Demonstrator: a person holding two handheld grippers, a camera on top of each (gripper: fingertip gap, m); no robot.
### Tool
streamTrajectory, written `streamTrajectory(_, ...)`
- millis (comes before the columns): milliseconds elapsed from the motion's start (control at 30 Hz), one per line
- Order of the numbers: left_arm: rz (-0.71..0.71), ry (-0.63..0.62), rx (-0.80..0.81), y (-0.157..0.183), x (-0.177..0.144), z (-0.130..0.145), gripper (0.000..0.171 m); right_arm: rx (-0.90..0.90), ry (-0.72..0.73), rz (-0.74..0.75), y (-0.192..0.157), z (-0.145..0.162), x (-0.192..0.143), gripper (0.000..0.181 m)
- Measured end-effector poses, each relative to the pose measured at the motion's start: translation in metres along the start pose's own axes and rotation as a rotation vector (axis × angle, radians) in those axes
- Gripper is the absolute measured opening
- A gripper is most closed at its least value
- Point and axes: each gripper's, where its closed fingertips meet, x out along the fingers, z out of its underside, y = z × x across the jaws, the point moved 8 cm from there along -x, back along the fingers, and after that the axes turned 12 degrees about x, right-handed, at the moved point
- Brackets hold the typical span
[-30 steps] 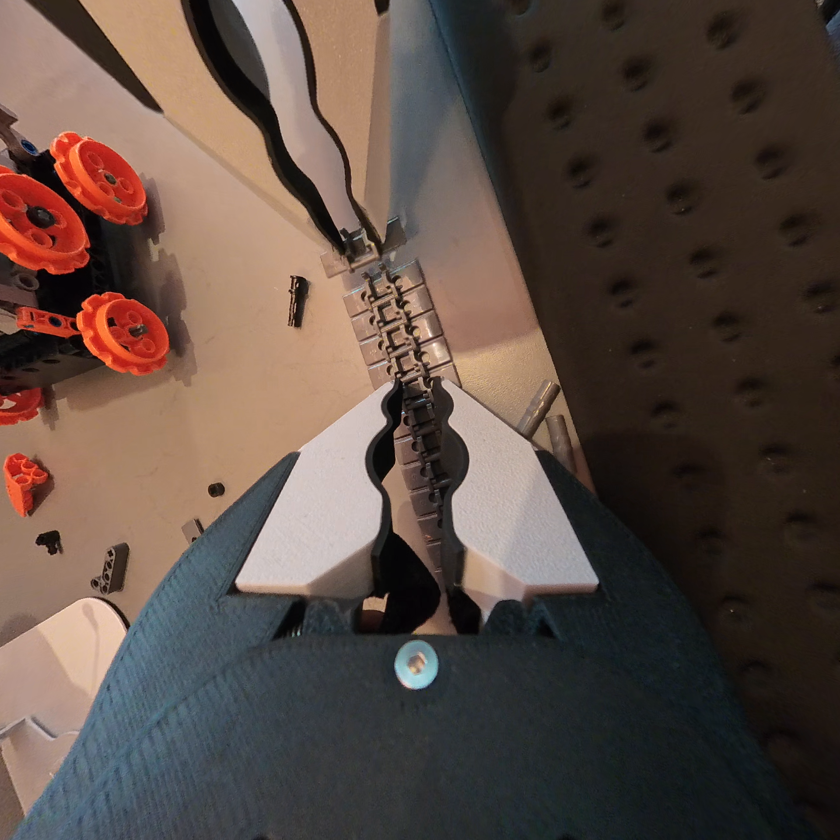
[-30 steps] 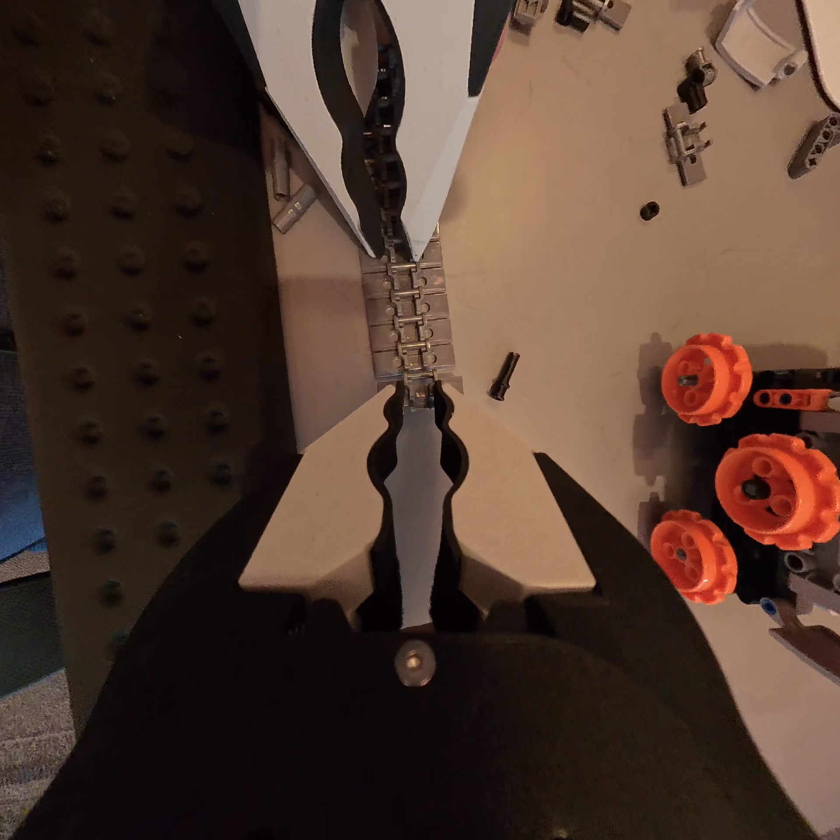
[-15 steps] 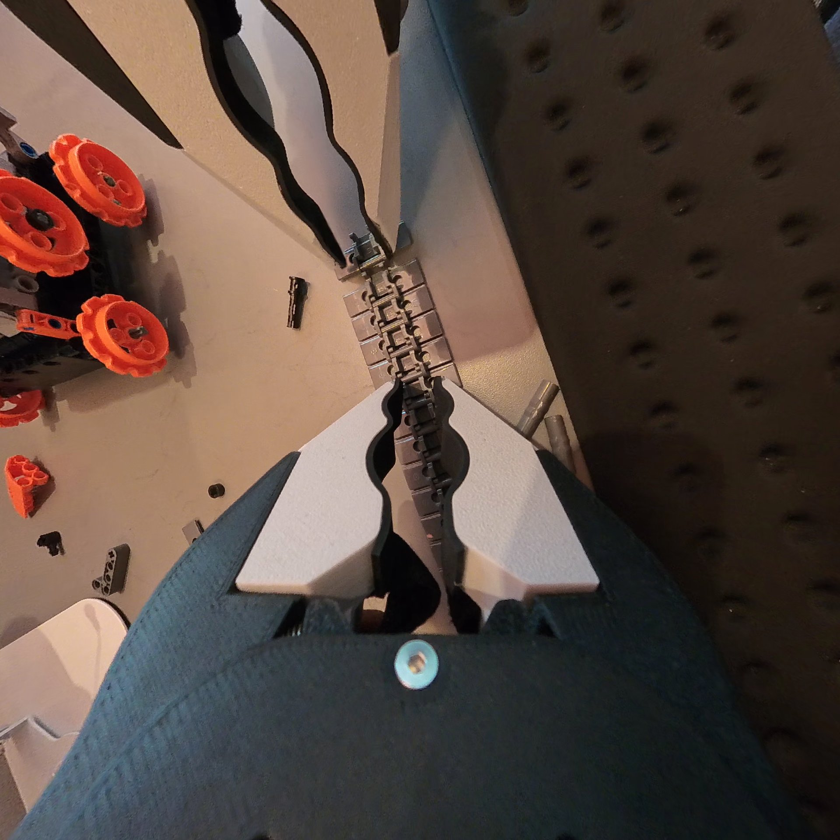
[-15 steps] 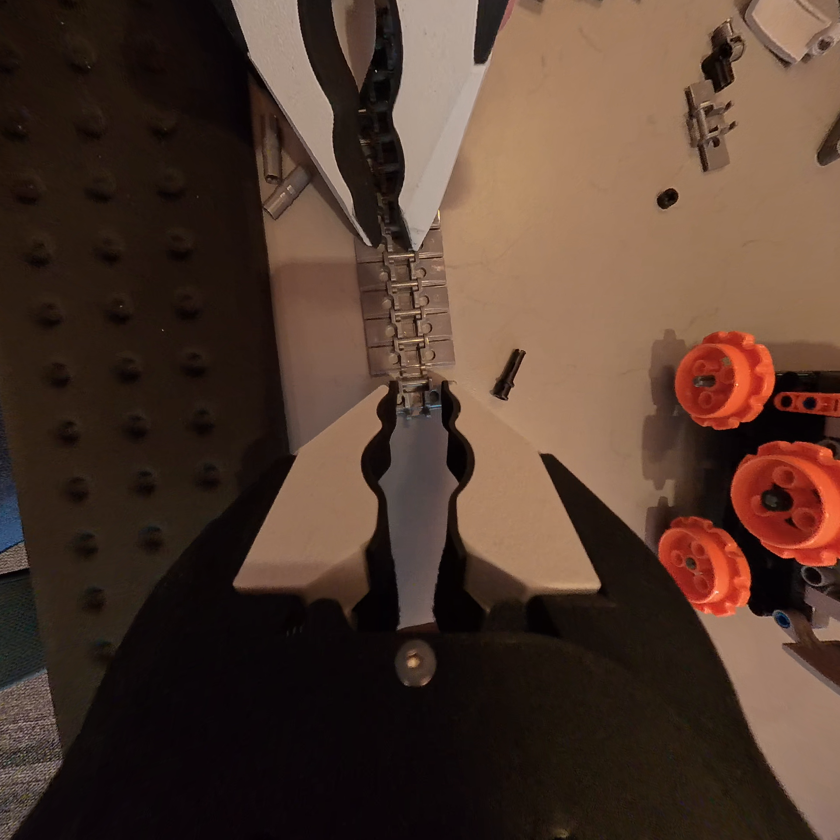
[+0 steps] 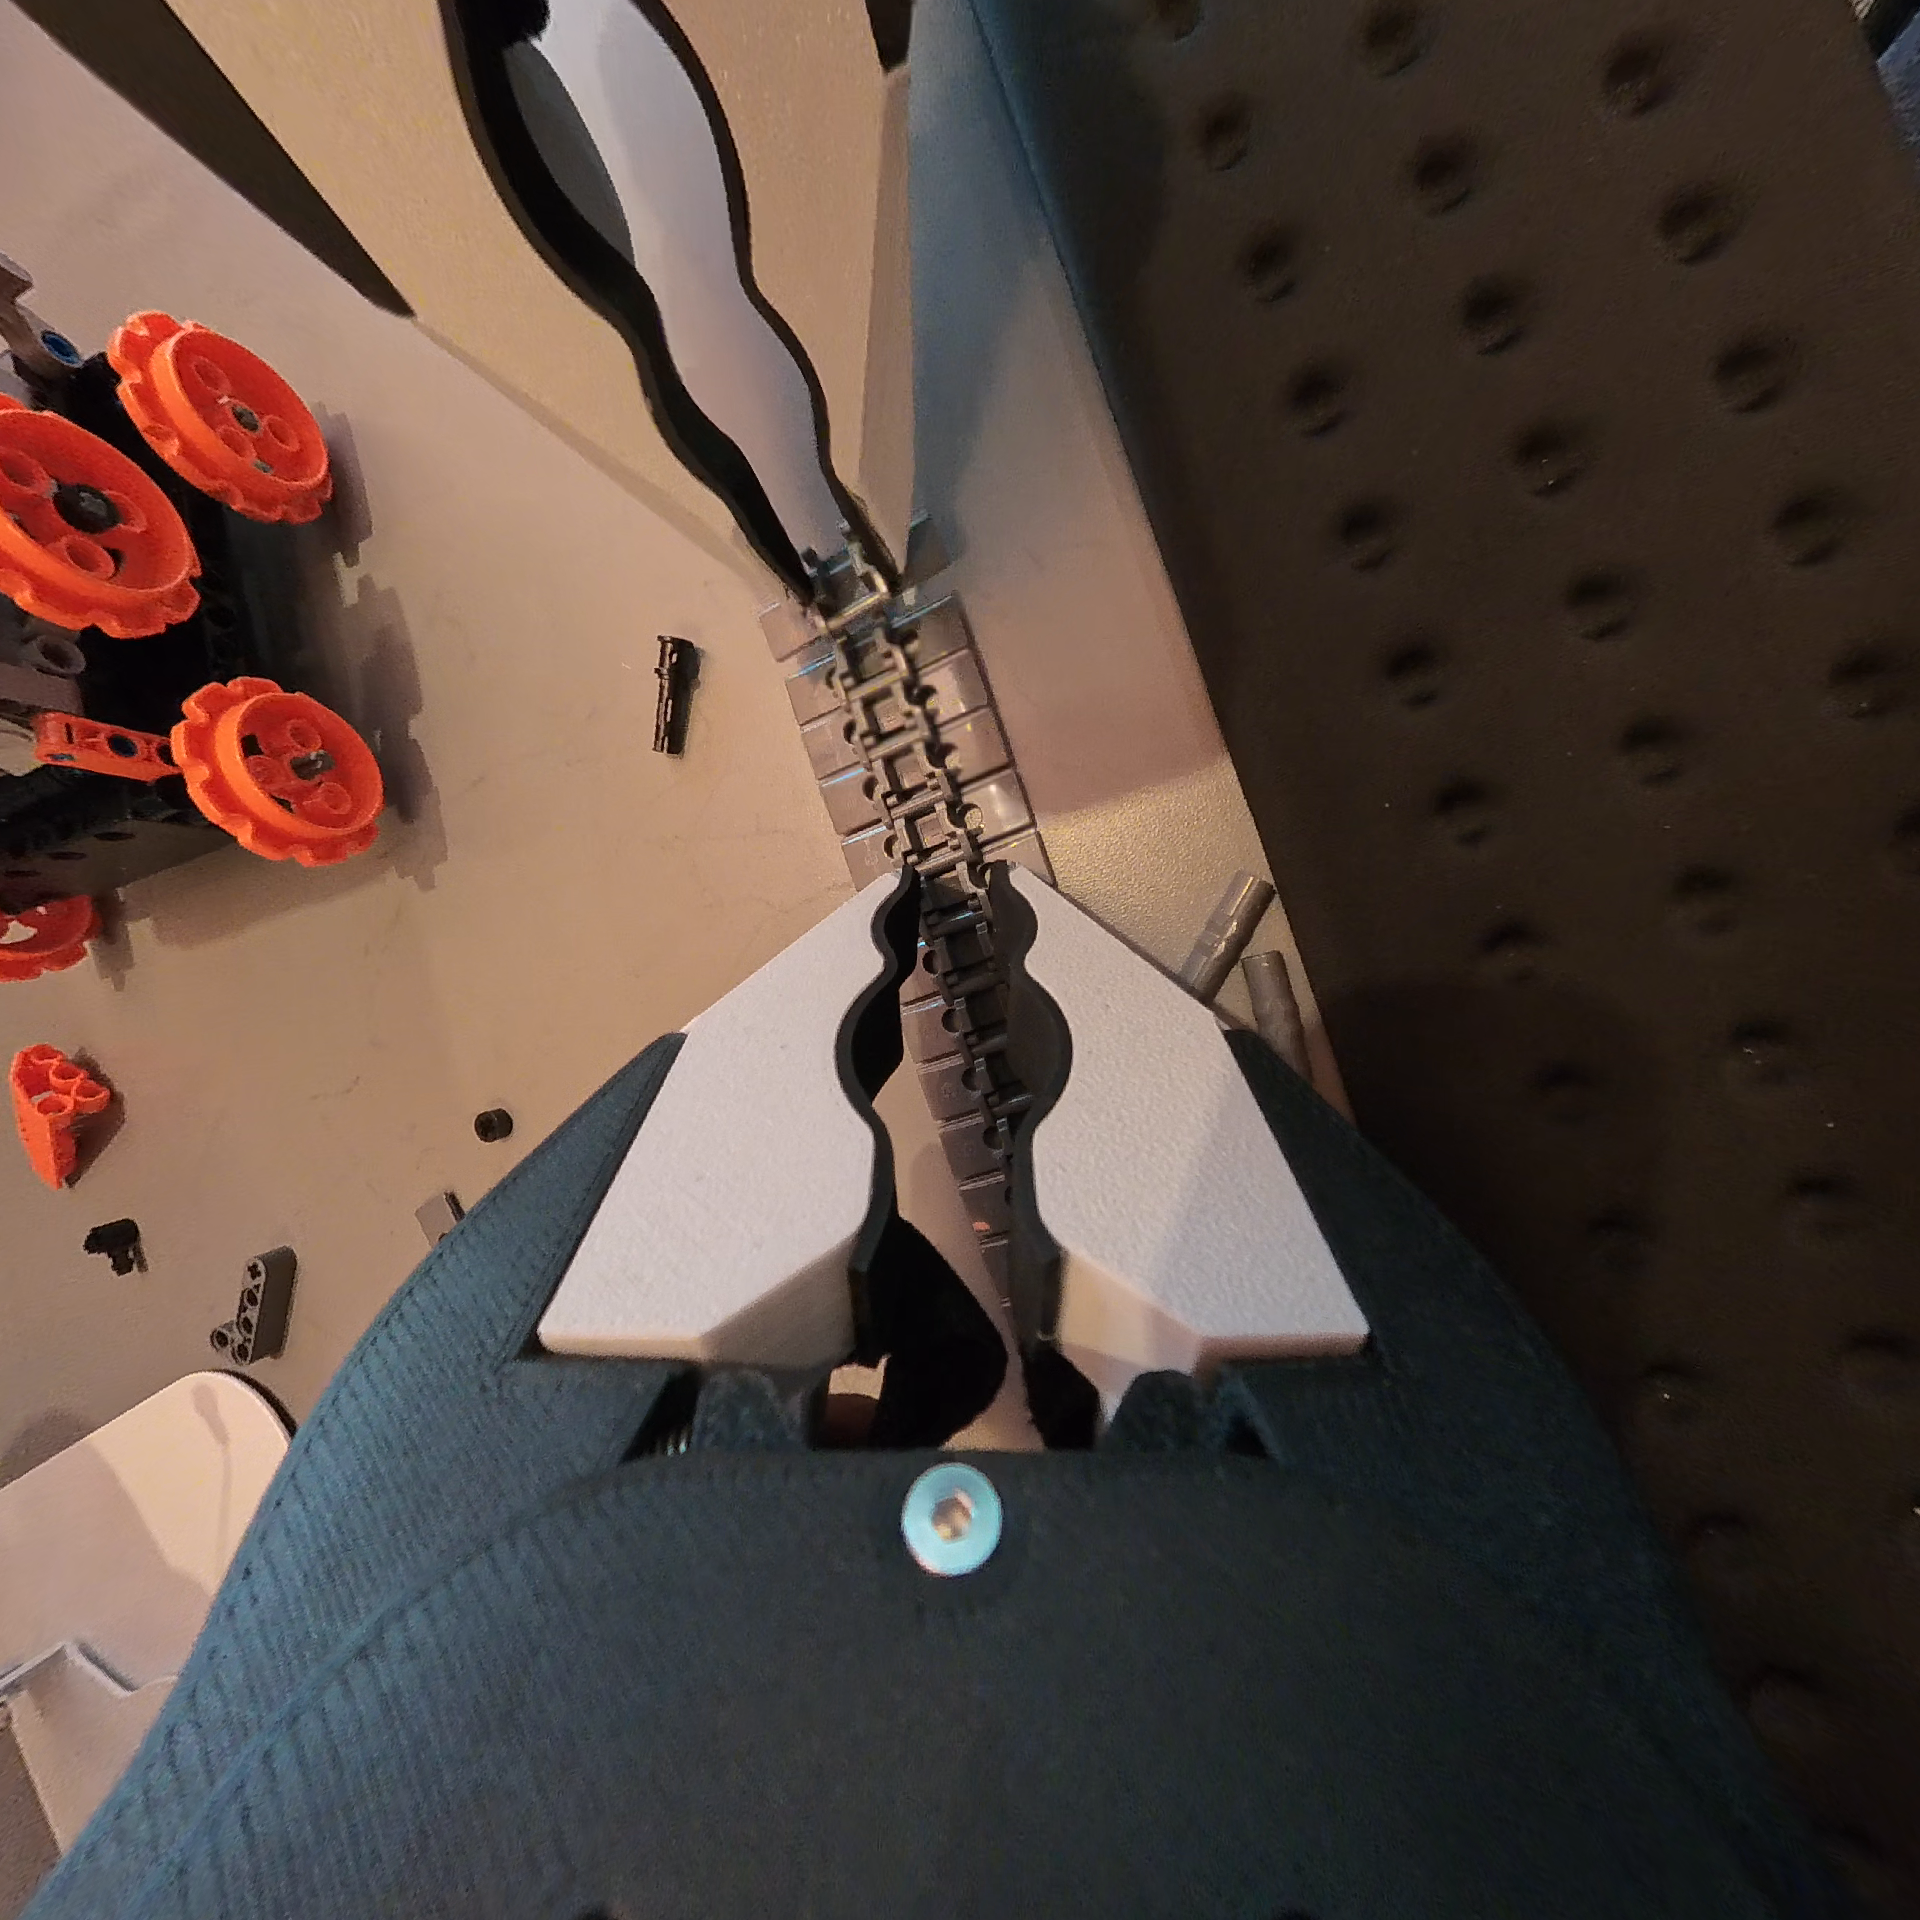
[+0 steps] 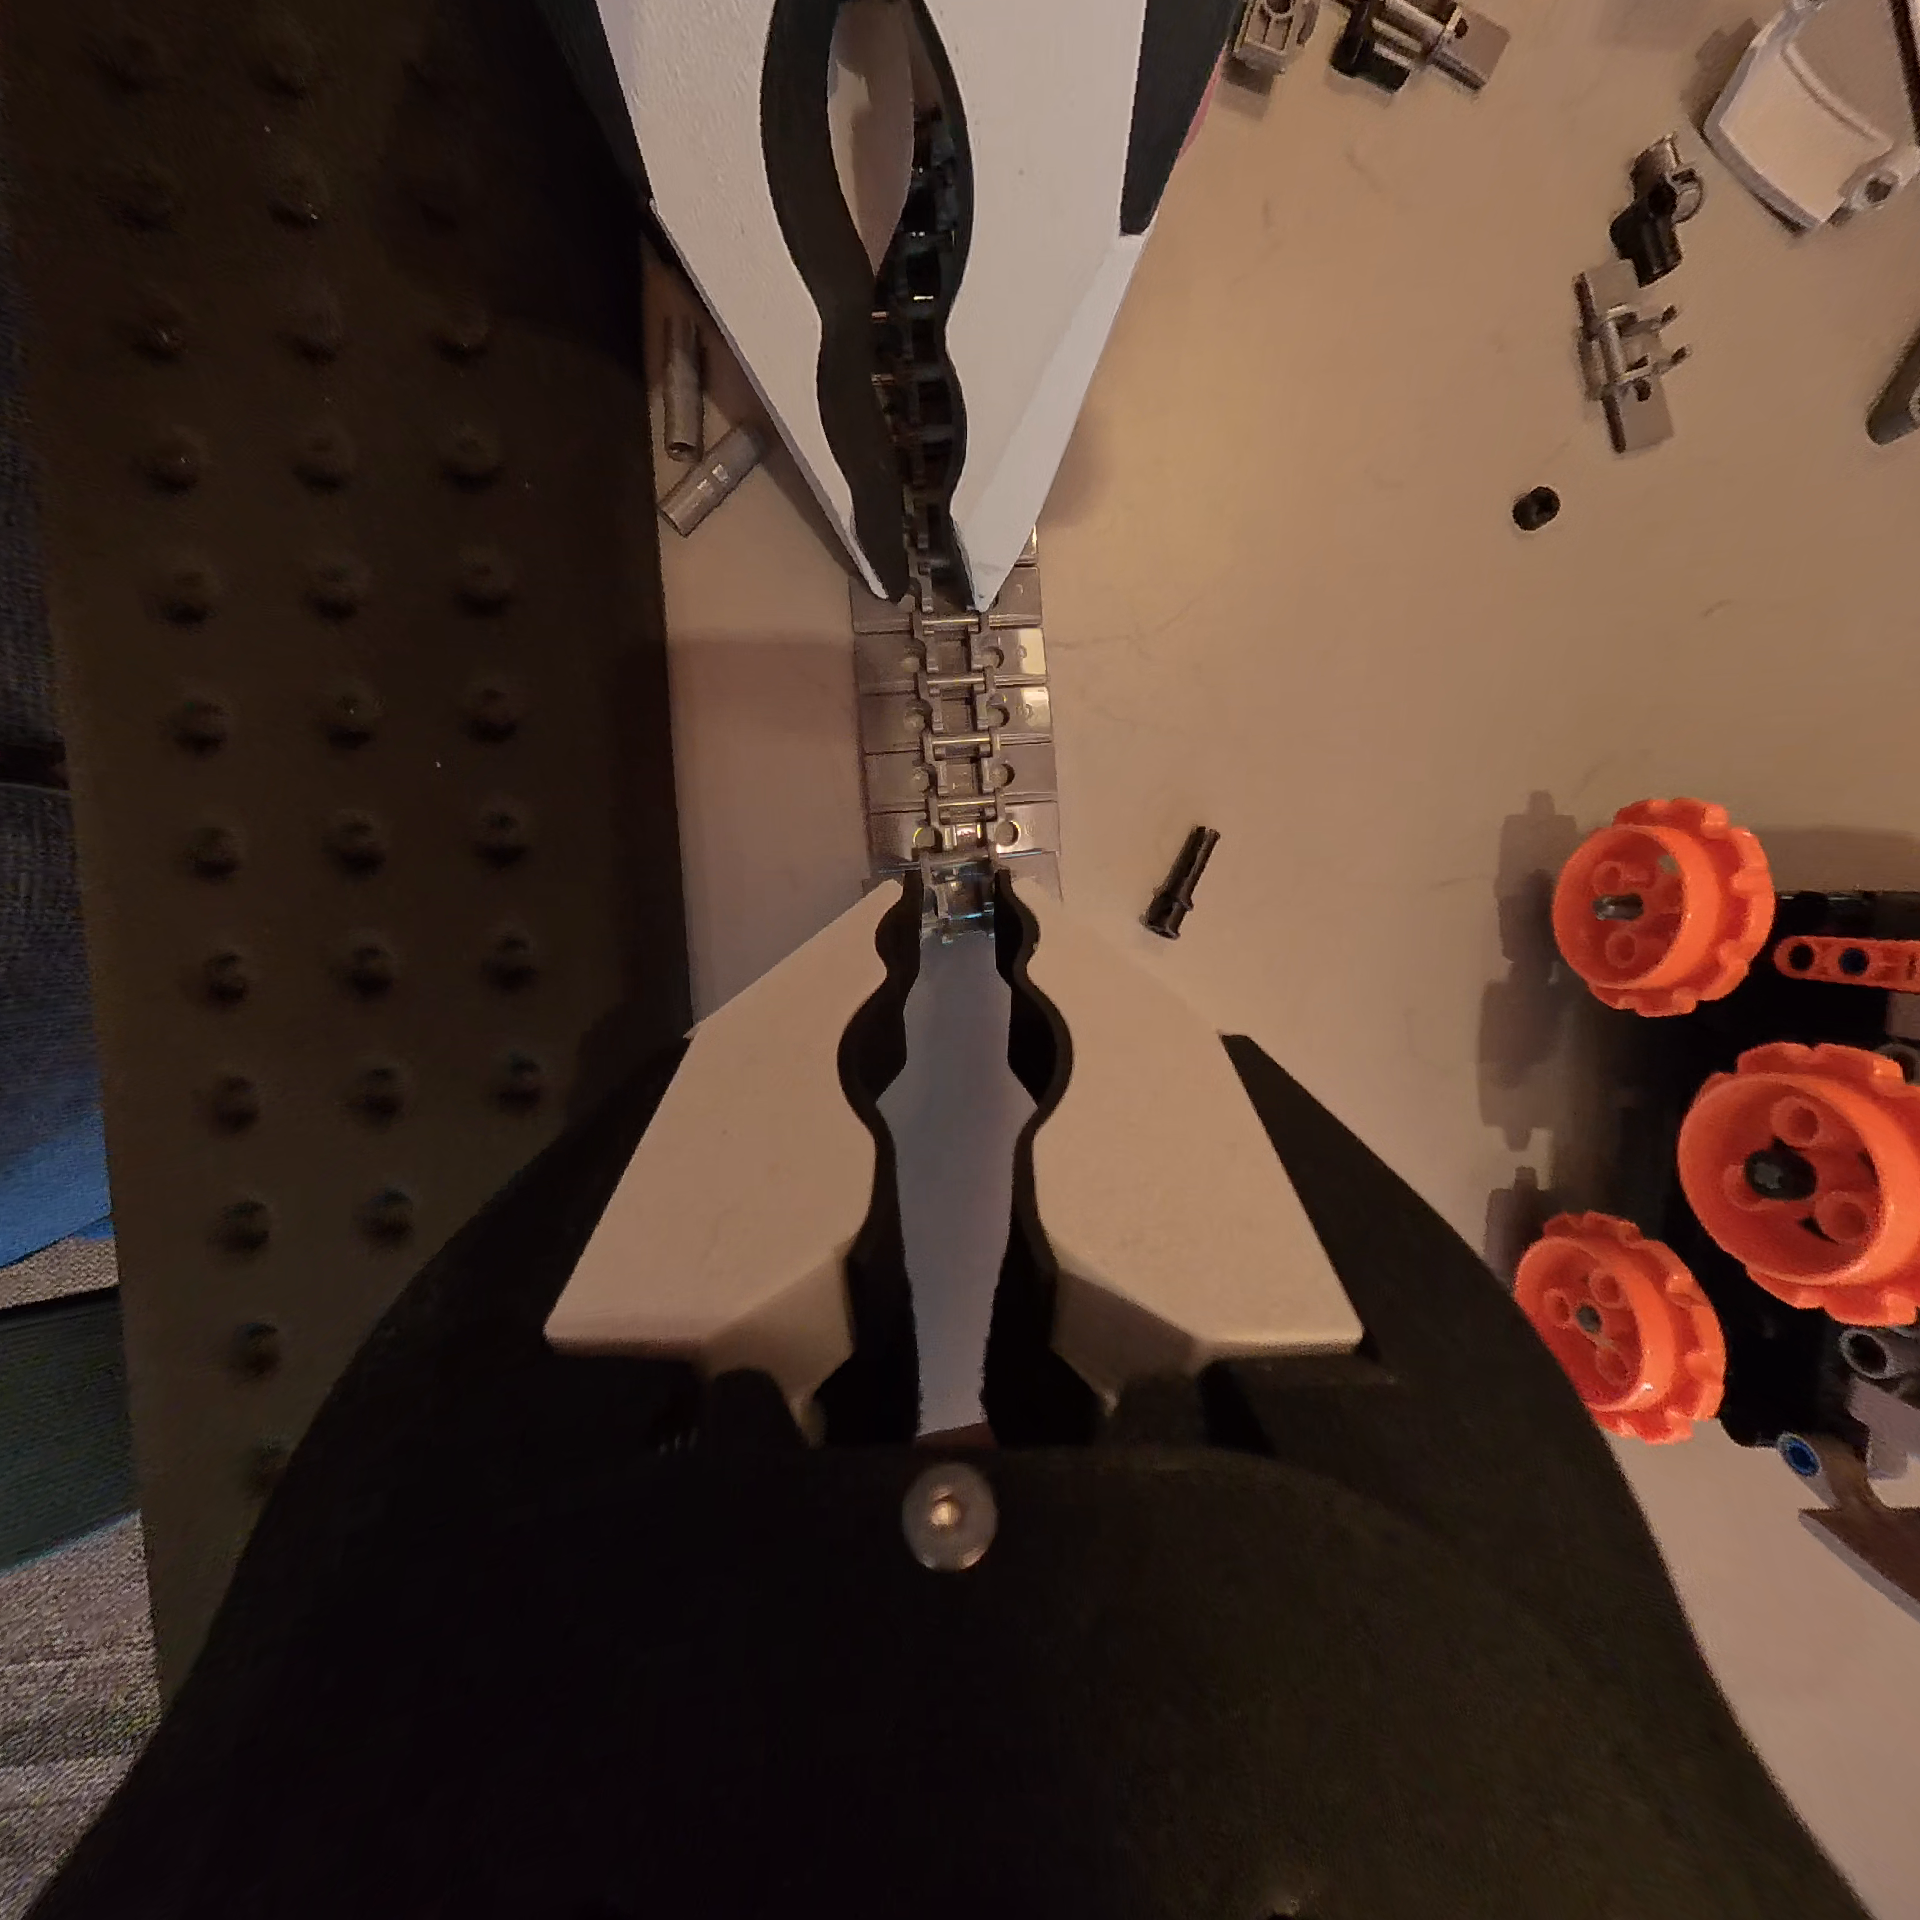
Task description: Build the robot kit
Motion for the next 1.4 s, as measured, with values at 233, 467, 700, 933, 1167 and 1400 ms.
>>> streamTrajectory(233, 0.000, 0.001, 0.001, 0.000, 0.000, 0.000, 0.013, 0.008, -0.021, 0.008, 0.001, 0.002, 0.002, 0.011)
streamTrajectory(467, 0.000, 0.000, 0.002, 0.000, 0.000, 0.000, 0.013, 0.018, -0.042, 0.008, 0.001, 0.002, 0.005, 0.013)
streamTrajectory(700, -0.020, -0.002, 0.002, -0.002, -0.002, 0.000, 0.017, 0.020, 0.017, 0.022, 0.003, -0.002, -0.004, 0.007)
streamTrajectory(933, -0.056, 0.013, 0.011, -0.003, 0.001, -0.008, 0.017, 0.015, 0.047, -0.003, 0.002, 0.000, 0.005, 0.000)
streamTrajectory(1167, -0.049, 0.013, -0.011, -0.004, 0.008, -0.010, 0.016, 0.032, 0.025, -0.016, 0.002, -0.002, 0.007, 0.000)
streamTrajectory(1400, -0.027, 0.034, -0.055, -0.005, 0.009, -0.008, 0.013, 0.006, -0.079, -0.010, 0.001, -0.011, 0.009, 0.000)
